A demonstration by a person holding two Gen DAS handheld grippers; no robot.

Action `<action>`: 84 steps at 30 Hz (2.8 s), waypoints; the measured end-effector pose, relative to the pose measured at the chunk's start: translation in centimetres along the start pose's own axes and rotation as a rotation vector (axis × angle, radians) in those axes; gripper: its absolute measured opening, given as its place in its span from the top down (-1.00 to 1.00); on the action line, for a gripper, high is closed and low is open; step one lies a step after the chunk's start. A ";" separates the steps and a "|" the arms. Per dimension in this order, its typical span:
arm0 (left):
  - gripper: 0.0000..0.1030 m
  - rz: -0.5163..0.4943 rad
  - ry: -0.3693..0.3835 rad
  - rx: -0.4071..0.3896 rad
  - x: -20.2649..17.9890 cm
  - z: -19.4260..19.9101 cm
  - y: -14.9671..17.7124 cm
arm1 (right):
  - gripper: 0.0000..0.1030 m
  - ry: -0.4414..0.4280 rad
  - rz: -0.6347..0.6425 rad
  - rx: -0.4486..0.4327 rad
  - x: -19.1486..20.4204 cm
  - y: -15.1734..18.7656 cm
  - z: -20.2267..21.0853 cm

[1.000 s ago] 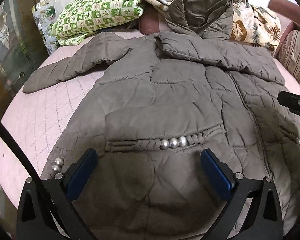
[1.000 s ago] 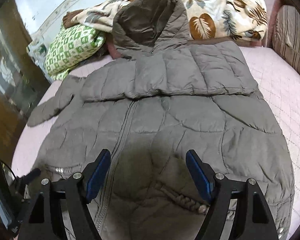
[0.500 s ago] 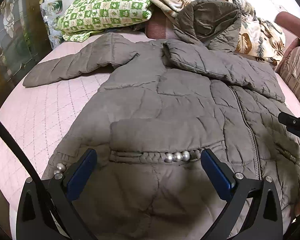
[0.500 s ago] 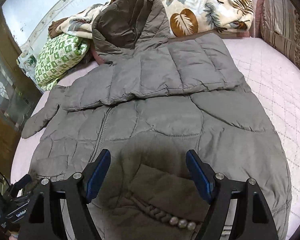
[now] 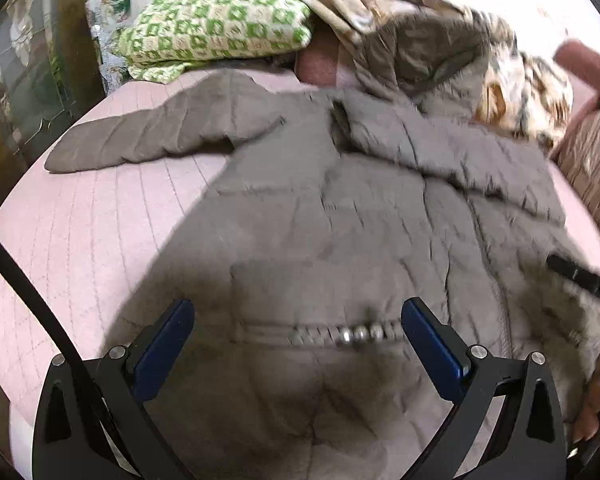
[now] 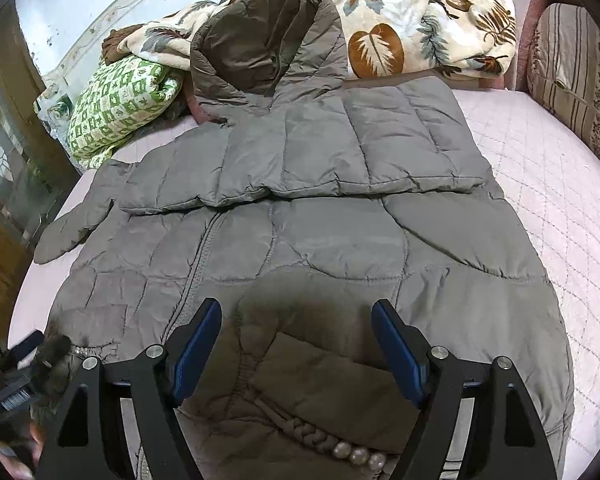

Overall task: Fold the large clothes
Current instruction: 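Open the right tool and withdraw it from the folded sleeve, then move the left tool to the other sleeve cuff and grasp it, then lift the grasped sleeve with the left tool toward the jacket body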

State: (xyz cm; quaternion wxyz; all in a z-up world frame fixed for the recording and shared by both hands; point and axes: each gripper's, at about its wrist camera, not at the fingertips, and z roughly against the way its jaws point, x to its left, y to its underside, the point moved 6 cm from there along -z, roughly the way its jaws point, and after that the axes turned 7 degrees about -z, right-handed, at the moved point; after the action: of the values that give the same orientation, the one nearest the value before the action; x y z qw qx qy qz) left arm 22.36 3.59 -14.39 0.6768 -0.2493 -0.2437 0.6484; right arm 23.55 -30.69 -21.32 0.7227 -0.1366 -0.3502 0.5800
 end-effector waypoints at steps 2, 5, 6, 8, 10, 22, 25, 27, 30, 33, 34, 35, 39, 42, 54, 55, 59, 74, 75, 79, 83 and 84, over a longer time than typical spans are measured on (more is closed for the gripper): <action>-1.00 0.034 0.001 -0.026 1.2 0.7 -1.1 | -0.58 0.003 0.007 0.000 0.0 0.0 -0.1; -1.00 0.083 -0.029 -0.067 4.3 1.7 -3.5 | -0.58 0.009 0.016 0.003 0.1 0.0 -0.2; -1.00 0.103 -0.048 -0.074 5.8 1.8 -4.4 | -0.58 0.009 0.018 0.004 0.1 0.0 -0.3; -1.00 0.146 -0.077 -0.082 8.7 1.7 -5.6 | -0.58 0.010 0.025 0.004 0.2 0.0 -0.3; -1.00 0.200 -0.103 -0.073 12.4 1.2 -6.6 | -0.58 0.006 0.031 0.005 0.3 0.0 -0.3; -0.85 0.698 -0.140 -0.010 35.6 -4.5 -6.6 | -0.58 -0.022 0.072 0.006 0.8 0.3 0.3; -0.65 0.807 -0.111 -0.004 38.5 -6.1 -6.0 | -0.58 -0.030 0.077 0.012 0.9 0.4 0.2; -0.61 0.869 -0.042 -0.007 39.6 -7.7 -5.8 | -0.58 -0.032 0.077 0.020 1.1 0.4 0.0; -0.41 0.951 0.000 -0.035 41.0 -9.1 -5.3 | -0.58 -0.039 0.080 0.033 1.5 0.4 -0.5; -0.41 0.983 0.035 -0.094 41.8 -9.6 -5.9 | -0.58 -0.037 0.095 0.036 2.0 0.5 -0.9; -0.41 0.989 0.051 -0.100 41.9 -10.1 -6.2 | -0.58 -0.038 0.098 0.037 2.1 0.5 -0.9; -0.41 0.996 0.065 -0.107 42.1 -10.7 -6.5 | -0.58 -0.040 0.100 0.038 2.2 0.6 -1.0; -0.41 0.979 0.025 -0.145 42.4 -12.3 -8.0 | -0.58 -0.046 0.109 0.041 2.6 0.8 -1.0; -0.22 0.945 -0.072 -0.153 42.5 -13.1 -9.2 | -0.58 -0.037 0.112 0.044 2.7 0.9 -1.2; 0.66 0.820 -0.109 -0.193 41.6 -8.8 -12.0 | -0.58 -0.050 0.047 0.025 1.8 0.1 -0.8; 0.66 0.804 -0.108 -0.203 41.3 -8.0 -12.7 | -0.58 -0.052 0.043 0.020 1.7 0.0 -0.6; 0.67 0.715 -0.104 -0.255 39.3 -3.9 -16.7 | -0.58 -0.056 0.024 -0.010 1.3 -0.4 0.3; 0.67 0.343 0.040 -0.449 20.2 11.1 -29.0 | -0.58 -0.079 -0.060 -0.115 -1.8 -2.4 4.1; 0.67 0.319 0.060 -0.455 18.5 11.5 -29.5 | -0.58 -0.082 -0.069 -0.123 -2.1 -2.5 4.4; 0.67 0.218 0.125 -0.479 11.3 13.6 -30.3 | -0.58 -0.088 -0.101 -0.150 -3.4 -3.0 5.6; 0.67 0.128 0.227 -0.457 3.4 14.3 -30.6 | -0.58 -0.095 -0.133 -0.170 -4.7 -3.5 6.6; 0.67 0.119 0.243 -0.445 2.3 14.2 -30.4 | -0.58 -0.095 -0.142 -0.172 -5.0 -3.6 6.7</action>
State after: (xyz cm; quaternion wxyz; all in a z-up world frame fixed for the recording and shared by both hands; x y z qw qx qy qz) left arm 36.14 5.12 16.26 0.5903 -0.4820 -0.2819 0.5829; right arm 21.31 -37.85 -16.09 0.7301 -0.1455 -0.4412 0.5011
